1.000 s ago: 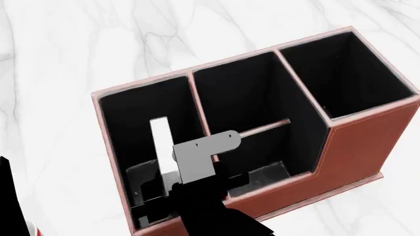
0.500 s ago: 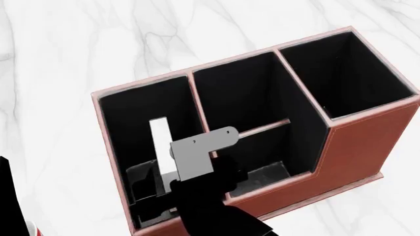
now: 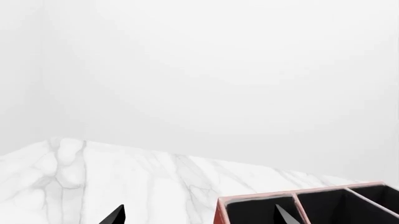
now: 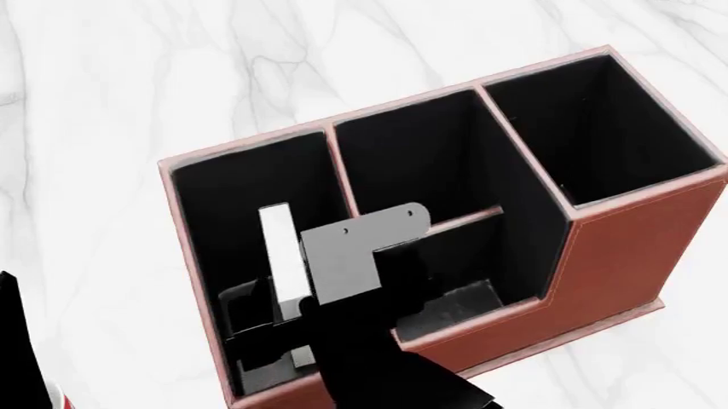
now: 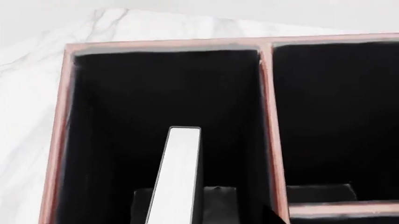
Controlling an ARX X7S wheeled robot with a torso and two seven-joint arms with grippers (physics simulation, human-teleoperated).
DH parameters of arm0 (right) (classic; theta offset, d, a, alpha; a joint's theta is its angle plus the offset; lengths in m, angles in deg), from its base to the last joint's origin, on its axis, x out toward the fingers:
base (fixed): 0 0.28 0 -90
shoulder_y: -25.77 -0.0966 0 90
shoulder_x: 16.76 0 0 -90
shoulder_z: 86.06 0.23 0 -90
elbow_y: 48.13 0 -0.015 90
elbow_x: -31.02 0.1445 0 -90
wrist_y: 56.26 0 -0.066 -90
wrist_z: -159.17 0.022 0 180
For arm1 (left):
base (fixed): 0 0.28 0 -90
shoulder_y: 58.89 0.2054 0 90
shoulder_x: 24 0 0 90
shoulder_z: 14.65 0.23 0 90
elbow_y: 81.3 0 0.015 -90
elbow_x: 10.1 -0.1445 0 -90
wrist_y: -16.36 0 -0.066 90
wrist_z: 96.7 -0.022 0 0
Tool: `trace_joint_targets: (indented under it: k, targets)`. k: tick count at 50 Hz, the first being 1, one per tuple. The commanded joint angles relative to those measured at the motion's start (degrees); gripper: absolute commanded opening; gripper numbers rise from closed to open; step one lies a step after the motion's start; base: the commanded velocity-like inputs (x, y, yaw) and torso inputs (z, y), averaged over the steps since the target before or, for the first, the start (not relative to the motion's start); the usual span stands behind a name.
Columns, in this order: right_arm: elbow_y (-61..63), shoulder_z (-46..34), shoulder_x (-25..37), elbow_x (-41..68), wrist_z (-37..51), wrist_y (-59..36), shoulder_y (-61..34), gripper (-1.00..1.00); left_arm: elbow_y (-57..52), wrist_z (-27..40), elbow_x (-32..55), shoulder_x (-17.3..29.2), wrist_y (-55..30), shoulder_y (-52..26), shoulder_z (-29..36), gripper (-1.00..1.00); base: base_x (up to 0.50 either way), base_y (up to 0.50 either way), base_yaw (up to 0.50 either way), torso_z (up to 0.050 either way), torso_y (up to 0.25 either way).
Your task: Pick up the book and place it in the left compartment of the caddy.
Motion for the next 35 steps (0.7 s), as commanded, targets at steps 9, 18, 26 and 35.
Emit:
trace_joint_targets:
  k: [9, 18, 26, 35]
  targets:
    - [12.4, 2.32, 3.3, 3.6, 5.57, -4.28, -0.87, 1.0, -0.63, 0.58, 0.33, 0.44, -0.26, -0.04, 0.1, 1.0, 0.0, 0.0, 0.0, 0.0, 0.0]
    - [18.9, 2.74, 5.38, 4.51, 8.29, -6.41, -1.61, 1.0, 0.03, 0.25, -0.05, 0.39, 0.28, -0.02, 0.37, 1.0, 0.0, 0.0, 0.0, 0.0, 0.0]
    - [25.49, 2.7, 8.55, 0.24, 11.83, -4.71, -1.05, 1.0, -0.54, 0.59, -0.02, 0.49, -0.04, -0.1, 0.72, 1.0, 0.0, 0.0, 0.0, 0.0, 0.0]
    - [32.98, 3.64, 12.69, -2.13, 15.75, -4.31, 0.42, 1.0, -0.91, 0.95, 0.0, 0.7, -0.22, -0.26, 0.76, 1.0, 0.0, 0.0, 0.0, 0.0, 0.0]
